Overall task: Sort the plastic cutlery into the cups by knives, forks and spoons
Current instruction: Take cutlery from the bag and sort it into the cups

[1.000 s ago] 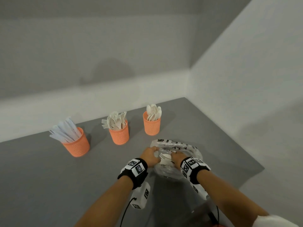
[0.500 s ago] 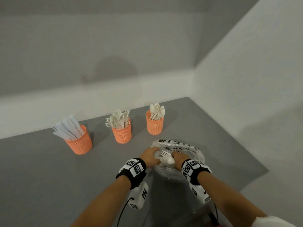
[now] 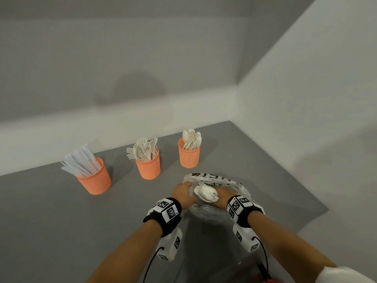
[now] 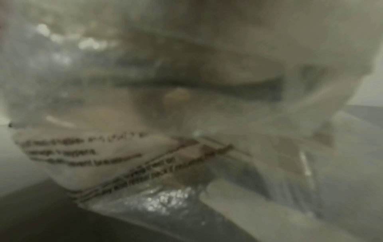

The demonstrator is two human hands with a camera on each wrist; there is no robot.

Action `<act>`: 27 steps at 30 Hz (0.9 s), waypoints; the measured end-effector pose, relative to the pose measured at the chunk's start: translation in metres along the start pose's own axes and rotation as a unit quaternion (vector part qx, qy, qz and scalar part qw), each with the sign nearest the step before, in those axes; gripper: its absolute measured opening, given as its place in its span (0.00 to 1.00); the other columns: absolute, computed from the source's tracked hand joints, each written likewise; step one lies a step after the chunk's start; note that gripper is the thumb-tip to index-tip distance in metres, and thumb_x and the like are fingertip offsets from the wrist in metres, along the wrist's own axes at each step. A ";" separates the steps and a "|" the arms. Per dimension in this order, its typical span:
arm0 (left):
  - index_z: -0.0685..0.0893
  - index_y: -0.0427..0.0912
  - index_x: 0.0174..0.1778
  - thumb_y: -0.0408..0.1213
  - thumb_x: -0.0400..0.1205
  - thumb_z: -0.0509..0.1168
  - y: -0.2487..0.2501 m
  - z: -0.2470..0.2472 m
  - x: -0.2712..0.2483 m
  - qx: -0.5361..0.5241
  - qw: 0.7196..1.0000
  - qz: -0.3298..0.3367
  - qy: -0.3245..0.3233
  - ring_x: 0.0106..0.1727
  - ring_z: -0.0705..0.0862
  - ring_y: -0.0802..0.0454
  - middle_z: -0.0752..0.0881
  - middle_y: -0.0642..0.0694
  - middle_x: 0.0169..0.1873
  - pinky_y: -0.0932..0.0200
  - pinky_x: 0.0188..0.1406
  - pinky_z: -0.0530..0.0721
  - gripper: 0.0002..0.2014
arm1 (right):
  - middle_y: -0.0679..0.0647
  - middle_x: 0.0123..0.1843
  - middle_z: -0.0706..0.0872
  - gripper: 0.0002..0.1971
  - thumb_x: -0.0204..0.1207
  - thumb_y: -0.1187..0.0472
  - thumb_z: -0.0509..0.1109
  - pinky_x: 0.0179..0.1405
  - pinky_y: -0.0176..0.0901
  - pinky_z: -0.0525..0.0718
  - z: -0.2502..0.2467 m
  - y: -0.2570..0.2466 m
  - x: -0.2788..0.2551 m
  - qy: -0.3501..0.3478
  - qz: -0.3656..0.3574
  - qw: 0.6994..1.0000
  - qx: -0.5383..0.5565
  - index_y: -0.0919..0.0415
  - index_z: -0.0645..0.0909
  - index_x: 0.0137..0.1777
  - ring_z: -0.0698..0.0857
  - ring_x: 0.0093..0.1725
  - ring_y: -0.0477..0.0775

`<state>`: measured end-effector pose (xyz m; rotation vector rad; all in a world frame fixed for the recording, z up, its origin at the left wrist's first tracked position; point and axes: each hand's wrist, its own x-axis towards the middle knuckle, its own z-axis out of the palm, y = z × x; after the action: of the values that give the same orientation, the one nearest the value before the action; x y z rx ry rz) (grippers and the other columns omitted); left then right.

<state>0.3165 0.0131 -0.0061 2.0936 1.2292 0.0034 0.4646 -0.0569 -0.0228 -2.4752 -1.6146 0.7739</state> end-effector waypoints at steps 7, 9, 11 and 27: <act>0.69 0.39 0.73 0.37 0.79 0.63 0.003 -0.006 0.006 -0.052 0.999 -0.012 0.003 0.54 0.85 0.36 0.79 0.33 0.63 0.48 0.56 0.85 0.26 | 0.55 0.65 0.83 0.20 0.76 0.49 0.67 0.67 0.47 0.76 -0.007 0.006 -0.009 0.058 -0.063 0.995 0.058 0.54 0.77 0.67 0.80 0.66 0.57; 0.70 0.38 0.73 0.33 0.80 0.61 0.001 -0.008 0.009 -0.088 0.996 -0.015 0.004 0.34 0.85 0.45 0.82 0.34 0.55 0.58 0.34 0.85 0.24 | 0.52 0.66 0.82 0.22 0.74 0.48 0.70 0.70 0.47 0.74 -0.010 0.008 -0.012 0.072 -0.097 0.987 0.104 0.50 0.76 0.68 0.79 0.67 0.54; 0.70 0.38 0.73 0.30 0.80 0.59 -0.002 -0.008 0.011 -0.114 0.993 -0.025 0.000 0.26 0.79 0.51 0.81 0.35 0.54 0.65 0.23 0.80 0.23 | 0.47 0.63 0.83 0.24 0.72 0.50 0.73 0.70 0.42 0.72 -0.016 0.008 -0.016 0.100 -0.104 0.978 0.153 0.48 0.77 0.68 0.79 0.65 0.49; 0.85 0.41 0.42 0.33 0.81 0.61 0.011 -0.026 0.000 -0.265 0.934 0.024 0.239 0.43 0.86 0.50 0.86 0.42 0.46 0.57 0.46 0.84 0.07 | 0.51 0.24 0.82 0.09 0.76 0.69 0.69 0.29 0.38 0.85 -0.098 -0.043 -0.013 0.141 -0.120 0.789 0.586 0.60 0.78 0.36 0.82 0.22 0.45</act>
<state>0.3166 0.0240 0.0199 1.6829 1.2657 0.8196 0.4690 -0.0302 0.0813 -1.3492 -0.8287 0.8978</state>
